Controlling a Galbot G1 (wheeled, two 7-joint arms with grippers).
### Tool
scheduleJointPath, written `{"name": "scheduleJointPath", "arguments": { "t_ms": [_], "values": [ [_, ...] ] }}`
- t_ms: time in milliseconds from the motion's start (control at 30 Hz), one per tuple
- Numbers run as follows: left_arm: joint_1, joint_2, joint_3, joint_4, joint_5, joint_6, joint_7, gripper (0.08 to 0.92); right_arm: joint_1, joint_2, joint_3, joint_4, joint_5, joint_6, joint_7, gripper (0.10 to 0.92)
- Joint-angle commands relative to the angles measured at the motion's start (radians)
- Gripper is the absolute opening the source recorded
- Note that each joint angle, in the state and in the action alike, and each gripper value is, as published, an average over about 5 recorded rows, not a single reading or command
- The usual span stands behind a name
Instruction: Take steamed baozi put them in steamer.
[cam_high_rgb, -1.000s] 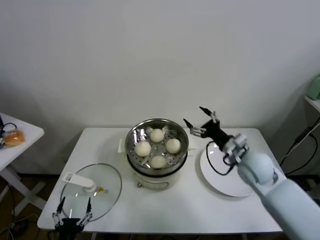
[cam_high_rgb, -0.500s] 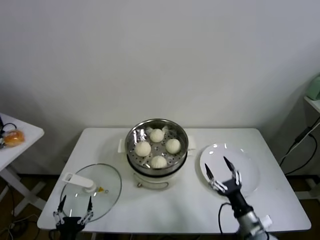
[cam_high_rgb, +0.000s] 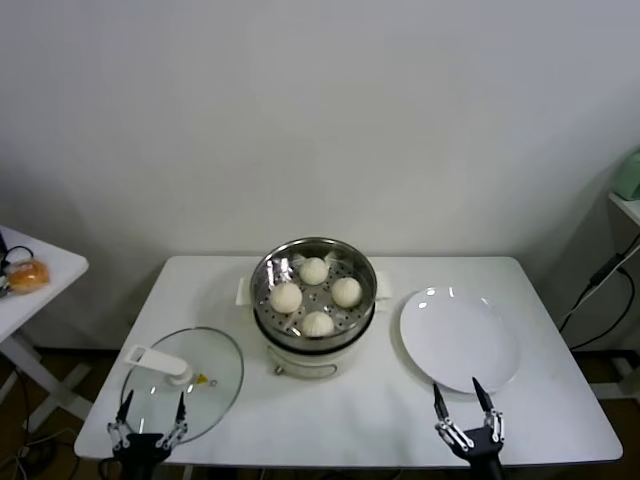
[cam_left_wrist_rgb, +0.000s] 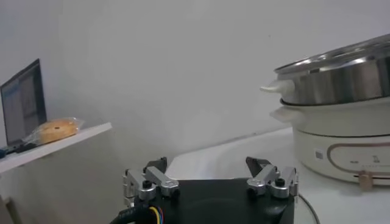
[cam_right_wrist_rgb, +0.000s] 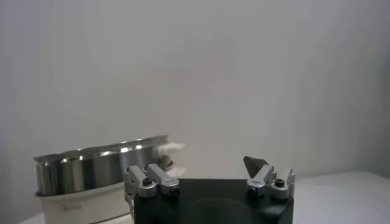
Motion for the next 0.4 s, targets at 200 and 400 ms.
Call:
{"name": "scheduleJointPath", "arguments": {
  "t_ms": [200, 400],
  "values": [
    [0.006, 0.002, 0.001, -0.007, -0.013, -0.003, 0.001, 0.823, -0.068, 0.038, 0.007, -0.010, 0.011, 0.043, 0.016, 0.823],
    [0.010, 0.003, 0.002, -0.013, -0.016, -0.002, 0.002, 0.823, -0.065, 0.039, 0.008, 0.004, 0.008, 0.023, 0.031, 0.823]
  ]
}}
